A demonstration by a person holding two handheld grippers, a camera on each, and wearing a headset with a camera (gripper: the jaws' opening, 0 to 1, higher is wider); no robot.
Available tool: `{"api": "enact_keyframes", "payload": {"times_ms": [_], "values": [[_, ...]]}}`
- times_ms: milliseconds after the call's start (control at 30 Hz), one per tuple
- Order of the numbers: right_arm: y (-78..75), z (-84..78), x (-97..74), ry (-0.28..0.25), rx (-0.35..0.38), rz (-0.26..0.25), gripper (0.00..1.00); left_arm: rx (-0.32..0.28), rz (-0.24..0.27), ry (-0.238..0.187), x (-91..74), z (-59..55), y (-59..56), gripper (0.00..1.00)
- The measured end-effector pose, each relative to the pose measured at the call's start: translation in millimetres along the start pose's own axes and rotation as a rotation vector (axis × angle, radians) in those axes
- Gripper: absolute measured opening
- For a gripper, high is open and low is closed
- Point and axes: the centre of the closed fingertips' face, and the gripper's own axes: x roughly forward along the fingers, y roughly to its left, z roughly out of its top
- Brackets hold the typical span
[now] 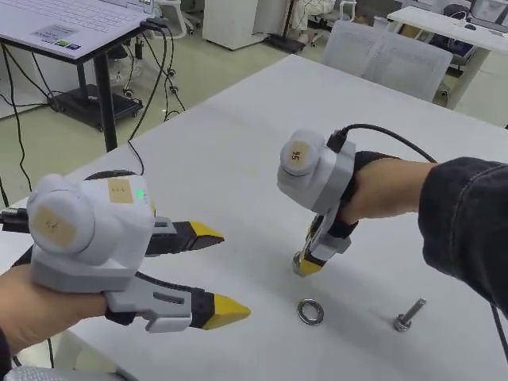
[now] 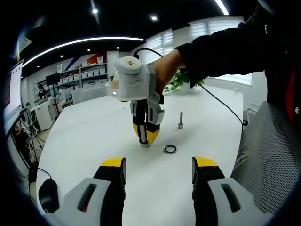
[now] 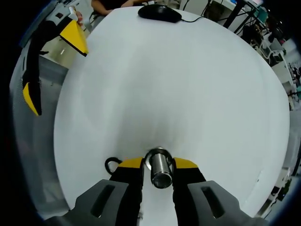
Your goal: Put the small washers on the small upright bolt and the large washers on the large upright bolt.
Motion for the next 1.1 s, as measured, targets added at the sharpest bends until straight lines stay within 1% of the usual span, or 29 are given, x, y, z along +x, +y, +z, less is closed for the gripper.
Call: {"api": "enact_keyframes", "payload": {"times_ms": [67, 100, 200, 333, 533, 700, 933, 1100], "values": [[-0.2, -1.4, 0.5, 0.008, -0.010, -0.002, 0.24, 0.001, -0.001, 0.000, 0.0, 0.3, -0.2, 0.56], [0.0, -0.6, 0.1, 0.002, -0.017, -0.005, 0.24, 0.001, 0.000, -0.001, -0.2, 0.4, 0.0, 0.56], [2.3, -0.9, -1.2, -0.002, -0.004, 0.001, 0.26, -0.001, -0.001, -0.001, -0.5, 0.1, 0.1, 0.56], [1.0, -3.3, -4.8, -0.005, 0.001, -0.006, 0.27, 0.000, -0.004, -0.002, 0.4, 0.7, -1.1, 0.56], [0.8, -9.7, -11.3, -0.005, 0.000, -0.019, 0.36, 0.004, -0.006, -0.006, 1.2, 2.5, -0.9, 0.56], [0.1, -12.4, -19.3, -0.019, 0.003, -0.033, 0.41, 0.007, -0.011, -0.005, 2.5, 2.9, -2.0, 0.56], [5.0, -20.0, -25.7, -0.029, 0.011, -0.036, 0.46, 0.010, -0.017, -0.007, 4.2, 4.4, -2.7, 0.56], [9.3, -25.0, -28.9, -0.031, 0.015, -0.040, 0.48, 0.013, -0.020, -0.009, 4.9, 5.3, -3.0, 0.56]]}}
